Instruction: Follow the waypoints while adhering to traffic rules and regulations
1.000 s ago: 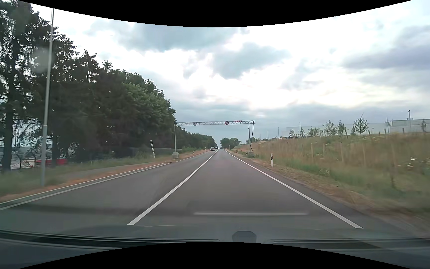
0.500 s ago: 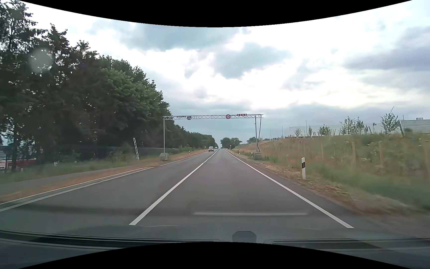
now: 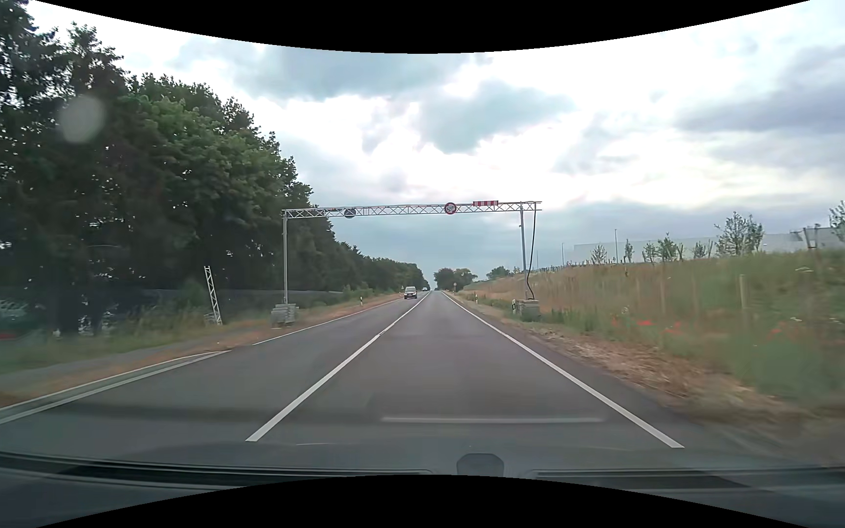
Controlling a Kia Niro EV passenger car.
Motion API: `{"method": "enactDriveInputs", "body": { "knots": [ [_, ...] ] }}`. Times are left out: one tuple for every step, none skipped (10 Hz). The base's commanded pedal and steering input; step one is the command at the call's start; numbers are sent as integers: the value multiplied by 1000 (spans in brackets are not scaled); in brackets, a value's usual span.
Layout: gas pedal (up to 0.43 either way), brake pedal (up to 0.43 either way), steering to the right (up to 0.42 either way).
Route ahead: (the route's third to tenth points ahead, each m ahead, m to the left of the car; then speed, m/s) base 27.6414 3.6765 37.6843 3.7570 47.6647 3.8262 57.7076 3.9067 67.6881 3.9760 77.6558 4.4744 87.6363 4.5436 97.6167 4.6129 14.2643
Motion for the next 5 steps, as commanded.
{"method": "enactDriveInputs", "body": {
  "knots": [
    [299,0,-7],
    [319,0,-8],
    [331,0,-8],
    [331,0,-8],
    [339,0,-7]
  ]
}}
